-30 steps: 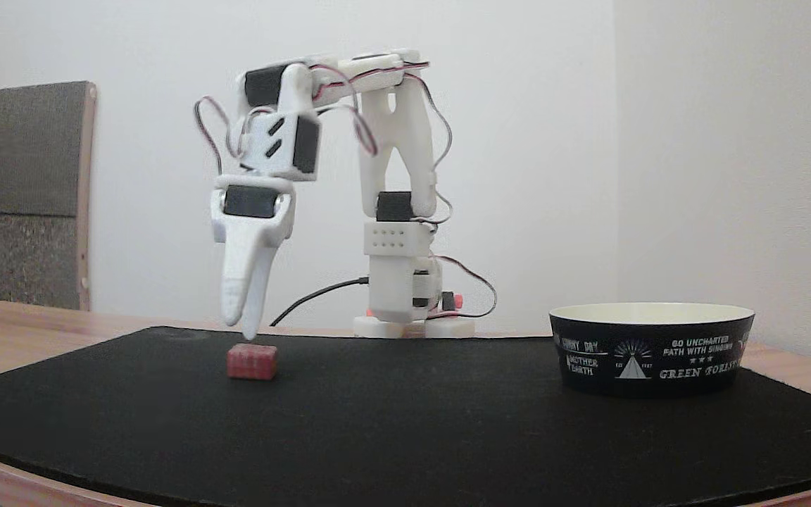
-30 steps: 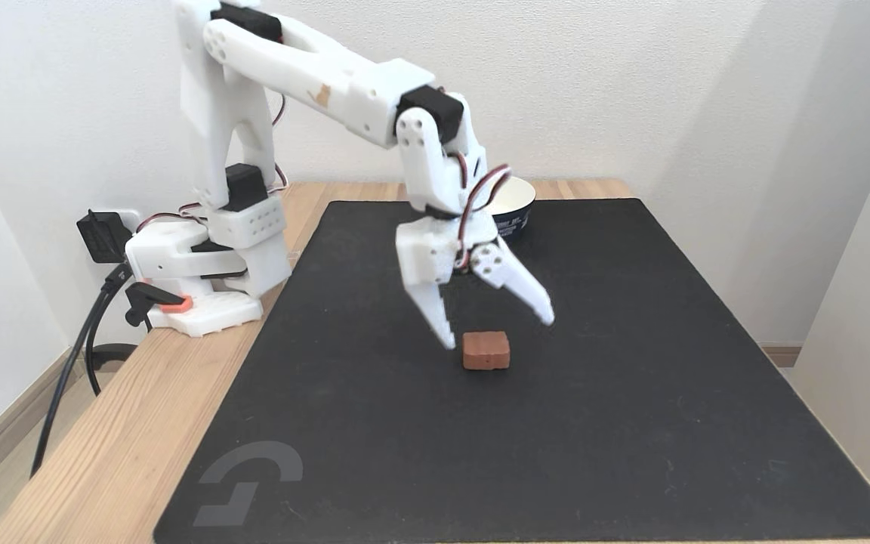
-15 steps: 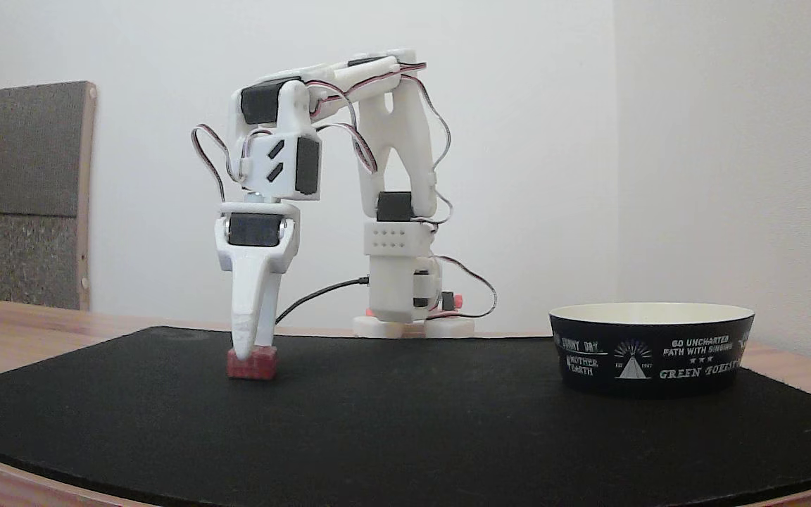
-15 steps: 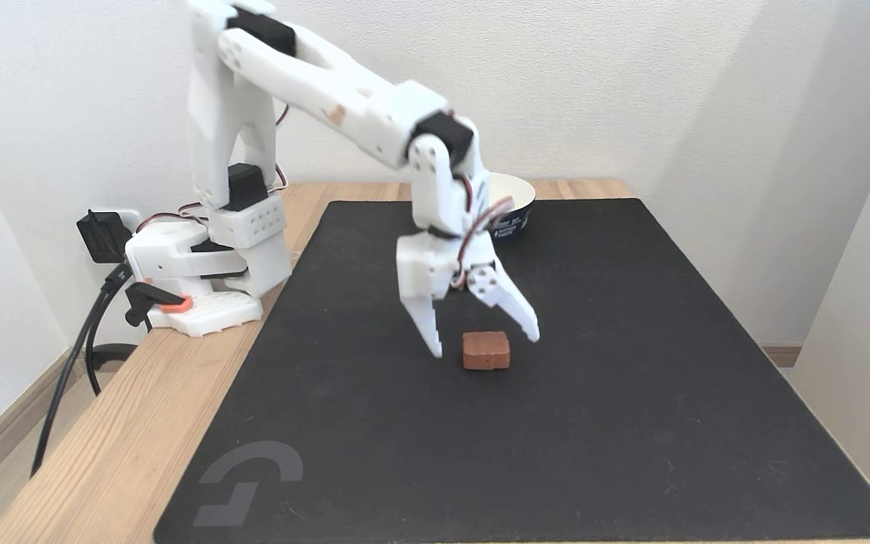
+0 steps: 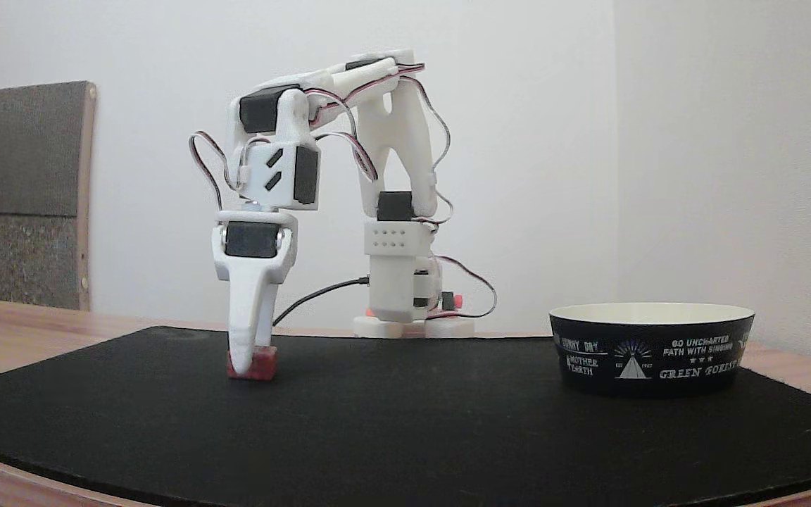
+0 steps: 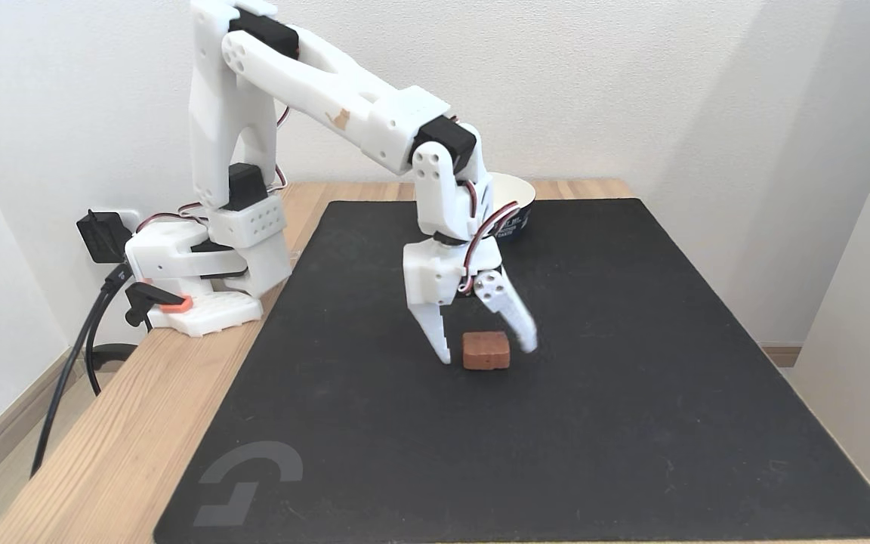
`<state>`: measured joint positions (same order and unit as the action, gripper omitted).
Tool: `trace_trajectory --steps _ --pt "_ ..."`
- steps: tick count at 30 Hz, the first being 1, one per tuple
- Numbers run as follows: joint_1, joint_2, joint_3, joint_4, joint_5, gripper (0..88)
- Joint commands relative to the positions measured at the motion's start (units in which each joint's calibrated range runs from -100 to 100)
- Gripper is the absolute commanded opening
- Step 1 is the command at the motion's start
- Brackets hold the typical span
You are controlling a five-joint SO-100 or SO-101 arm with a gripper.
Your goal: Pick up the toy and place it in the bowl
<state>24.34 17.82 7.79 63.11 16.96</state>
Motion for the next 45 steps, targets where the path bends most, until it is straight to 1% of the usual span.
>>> trace_trajectory --steps 1,3,9,14,19,20,23,24,28,29,34,37,39,42,45 --pt "0.4 0.1 -0.7 -4.1 -2.1 9.0" --pt "0.5 0.1 -0.4 -5.5 -3.0 8.8" --pt "0.2 -0.7 -0.4 -5.9 -3.0 8.6" --pt "-4.7 -7.4 0.7 -6.0 -3.1 8.8" --pt "-15.1 -27.7 15.2 -9.8 -3.2 8.9" --pt "-19.3 -36.7 22.4 -11.6 -3.9 8.9" --pt "-28.5 -46.5 33.3 -19.2 -5.4 8.9" --pt "-35.3 -48.6 38.3 -24.1 -6.1 8.9" --pt "-44.7 -48.7 41.5 -30.1 -9.5 8.9" --pt "-47.9 -48.6 41.4 -33.2 -11.1 8.9" --pt "-55.2 -45.4 41.4 -40.7 -11.5 8.9" --pt "-56.5 -41.2 41.4 -44.1 -11.6 9.8" --pt "-56.3 -37.5 41.4 -45.0 -11.7 17.2" --pt "-55.3 -36.2 41.8 -45.0 -12.5 23.8" --pt "-53.3 -36.1 41.9 -45.0 -12.7 24.6"
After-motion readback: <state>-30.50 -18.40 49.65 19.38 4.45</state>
